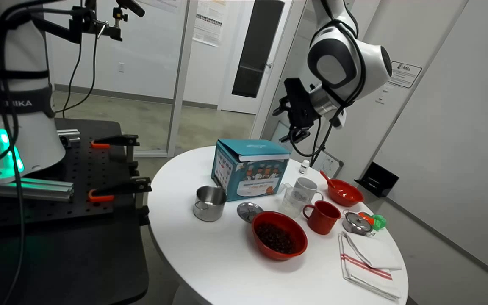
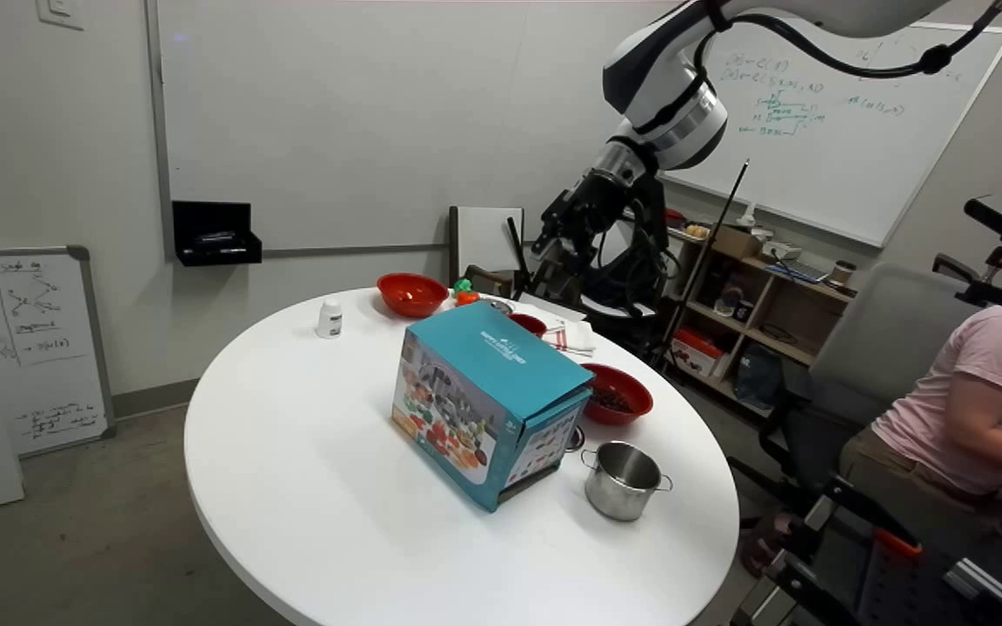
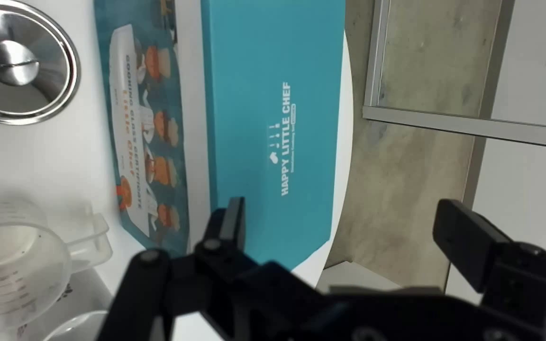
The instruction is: Open the box
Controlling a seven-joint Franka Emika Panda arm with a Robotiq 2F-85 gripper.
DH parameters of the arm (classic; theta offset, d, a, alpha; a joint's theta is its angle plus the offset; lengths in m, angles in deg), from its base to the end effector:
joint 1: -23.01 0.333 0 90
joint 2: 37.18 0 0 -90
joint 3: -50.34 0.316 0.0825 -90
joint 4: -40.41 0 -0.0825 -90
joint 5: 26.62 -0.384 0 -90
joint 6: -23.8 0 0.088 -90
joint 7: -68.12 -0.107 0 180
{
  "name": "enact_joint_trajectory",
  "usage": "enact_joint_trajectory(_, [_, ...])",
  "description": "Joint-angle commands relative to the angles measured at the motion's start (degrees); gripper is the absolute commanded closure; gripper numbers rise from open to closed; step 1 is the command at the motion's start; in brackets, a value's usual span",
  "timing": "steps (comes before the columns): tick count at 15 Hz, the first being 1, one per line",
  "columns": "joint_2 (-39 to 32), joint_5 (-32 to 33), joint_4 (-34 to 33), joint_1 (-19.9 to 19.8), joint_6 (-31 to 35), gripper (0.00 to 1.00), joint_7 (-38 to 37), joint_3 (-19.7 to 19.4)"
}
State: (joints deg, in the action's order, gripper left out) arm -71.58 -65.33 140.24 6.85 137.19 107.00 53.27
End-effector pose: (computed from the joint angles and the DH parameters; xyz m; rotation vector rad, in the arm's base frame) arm 0.6253 -0.1088 0.2186 -2.4554 -0.0615 0.0706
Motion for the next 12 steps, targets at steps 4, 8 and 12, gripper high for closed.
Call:
enact_joint_trajectory(4, [-4.2, 0.34, -1.28, -0.13, -0.75, 0.0, -2.16, -1.3])
enact_joint_trajectory(8, [-6.53, 0.66, -1.51, 0.04, -1.1, 0.0, -2.88, -1.0])
enact_joint_trajectory(12, [-8.65, 1.39, -1.85, 0.45, -1.34, 0.0, -3.53, -0.6])
